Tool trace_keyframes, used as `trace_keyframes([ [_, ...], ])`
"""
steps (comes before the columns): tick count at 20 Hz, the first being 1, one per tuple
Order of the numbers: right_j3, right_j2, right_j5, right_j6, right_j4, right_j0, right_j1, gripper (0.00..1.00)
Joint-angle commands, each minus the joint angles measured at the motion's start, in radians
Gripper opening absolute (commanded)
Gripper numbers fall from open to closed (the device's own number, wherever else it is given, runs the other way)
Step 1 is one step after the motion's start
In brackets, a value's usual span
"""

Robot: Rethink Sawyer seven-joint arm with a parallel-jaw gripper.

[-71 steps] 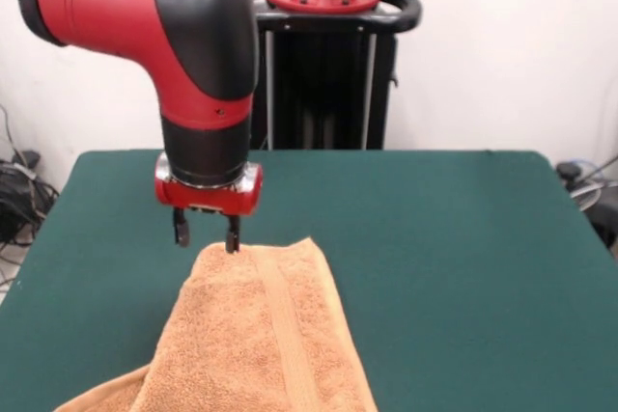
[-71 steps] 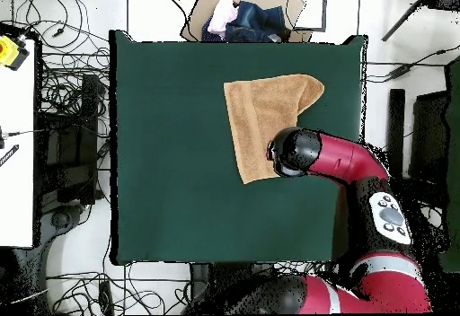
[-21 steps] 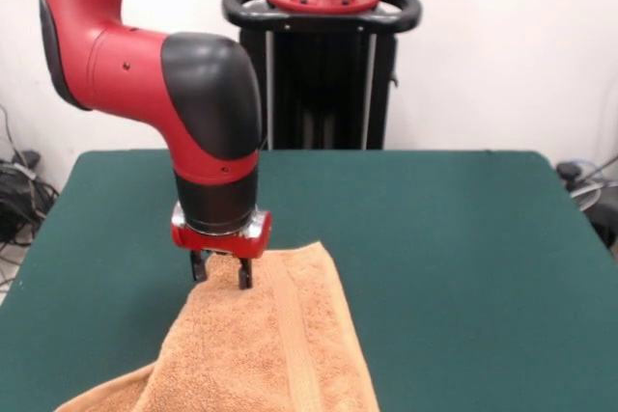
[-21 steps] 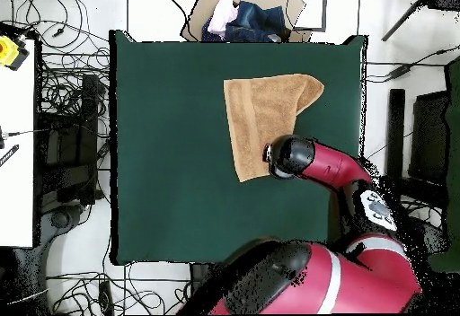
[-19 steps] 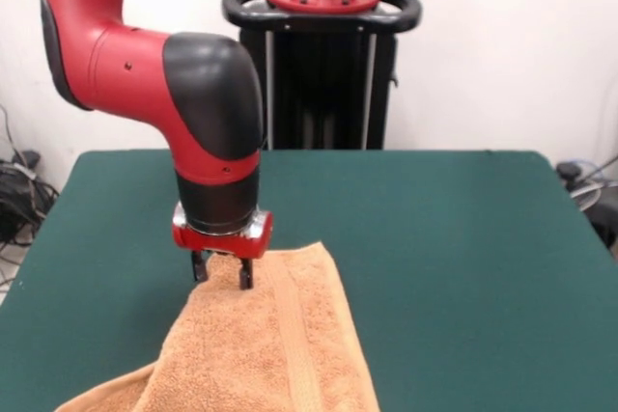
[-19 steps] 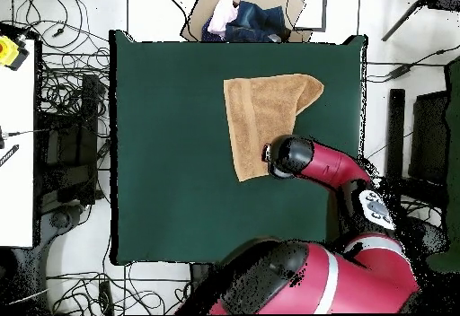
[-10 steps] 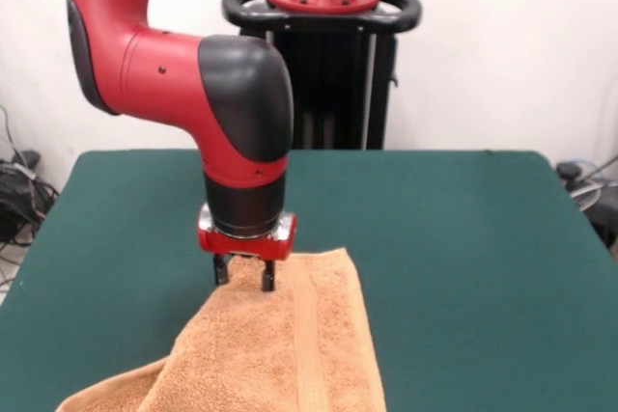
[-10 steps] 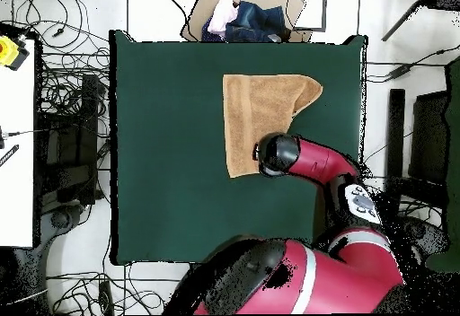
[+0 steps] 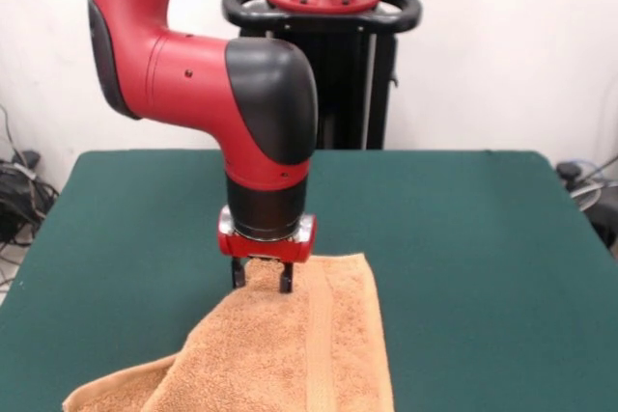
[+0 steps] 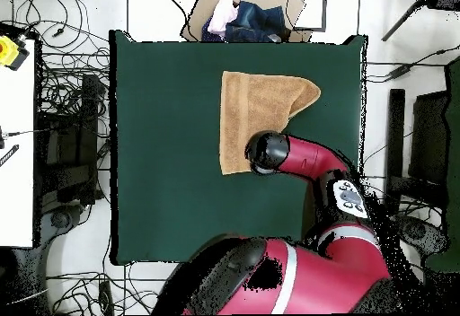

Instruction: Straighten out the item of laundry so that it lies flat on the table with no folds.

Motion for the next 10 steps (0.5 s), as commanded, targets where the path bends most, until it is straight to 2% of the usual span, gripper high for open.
trace_keyframes([
  [1,0.006,0.066,-0.02,0.226,0.066,0.063,0.088,1.0],
  [10,-0.04,0.041,0.001,0.248,0.103,0.103,0.11,1.0],
])
